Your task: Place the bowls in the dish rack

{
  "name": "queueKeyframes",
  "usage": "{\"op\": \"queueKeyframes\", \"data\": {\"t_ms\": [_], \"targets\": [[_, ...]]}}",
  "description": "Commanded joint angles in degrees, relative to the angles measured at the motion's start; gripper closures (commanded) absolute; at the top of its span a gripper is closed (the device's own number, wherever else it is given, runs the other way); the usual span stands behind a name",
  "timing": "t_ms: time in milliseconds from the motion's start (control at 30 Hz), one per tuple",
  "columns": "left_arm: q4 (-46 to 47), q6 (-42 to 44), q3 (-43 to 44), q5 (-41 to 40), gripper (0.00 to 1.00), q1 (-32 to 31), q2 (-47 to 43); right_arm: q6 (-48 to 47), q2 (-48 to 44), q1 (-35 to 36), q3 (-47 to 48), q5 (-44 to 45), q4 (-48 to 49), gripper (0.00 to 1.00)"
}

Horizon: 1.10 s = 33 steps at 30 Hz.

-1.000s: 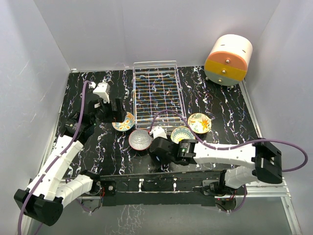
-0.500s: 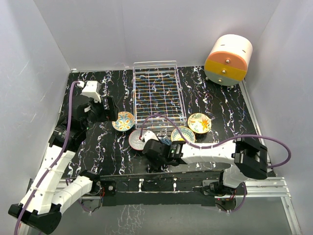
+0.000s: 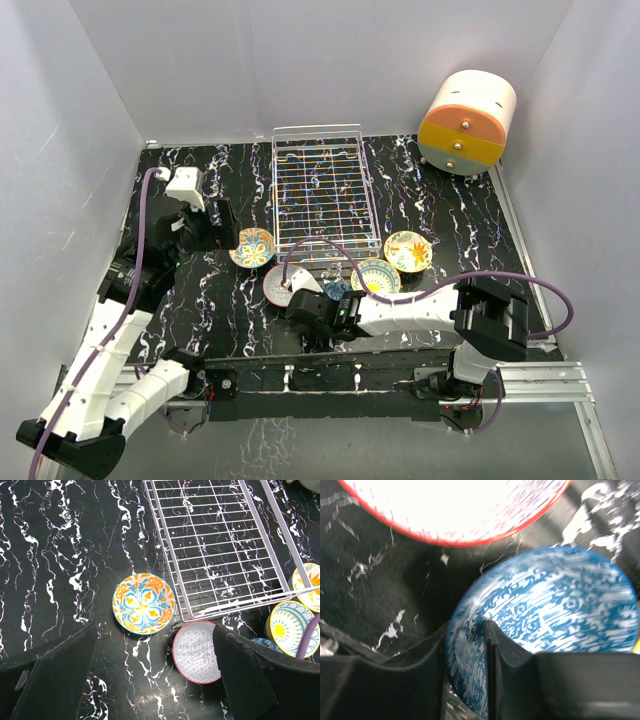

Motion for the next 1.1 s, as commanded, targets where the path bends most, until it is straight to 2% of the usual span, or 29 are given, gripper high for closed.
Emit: {"op": "queueKeyframes", "data": {"t_ms": [0,167,233,267,367,633,800,933,1067], "targets": [[-0.94,0.45,0.05,-1.0,0.03,-0.24,-1.55,2.83,-0.11,0.27,0.5,4.16,1.0,0.77],[-0.91,0.03,0.01,-1.02,0.03,-0.26,-2.35,4.13,-0.7,0.52,0.63,4.4,0.2,0.82],[-0.88,-0.01,0.03,-1.07,0.03,-0.26,-2.71,4.42,-0.9,0.92,1.5,4.01,-0.68,0.91],[-0.98,-0.01,0.1,-1.15,0.03,-0.22,-2.81,4.53,-1.05,1.24,2.14,3.66,-1.28,0.92],[-1.23,-0.01,0.42,-1.57,0.03,-0.21,-3.02,4.68,-2.48,2.13,4.31,1.23,-2.54,0.92],[-1.75,-0.01,2.07,-0.43,0.03,-0.23,-3.03,5.35,-13.96,3.09,9.35,-9.93,-3.99,0.92],[-1.89,0.08,3.2,-0.93,0.03,-0.22,-3.56,5.36,-20.0,2.18,13.92,-11.4,-3.01,0.92],[-1.69,0.08,4.76,-0.59,0.03,-0.21,-3.43,3.69,-20.87,-4.62,18.91,-18.53,0.68,0.92],[-1.75,0.06,5.82,-0.42,0.03,-0.22,-3.79,4.88,-20.63,-18.11,19.05,-31.45,12.01,0.92]]}}
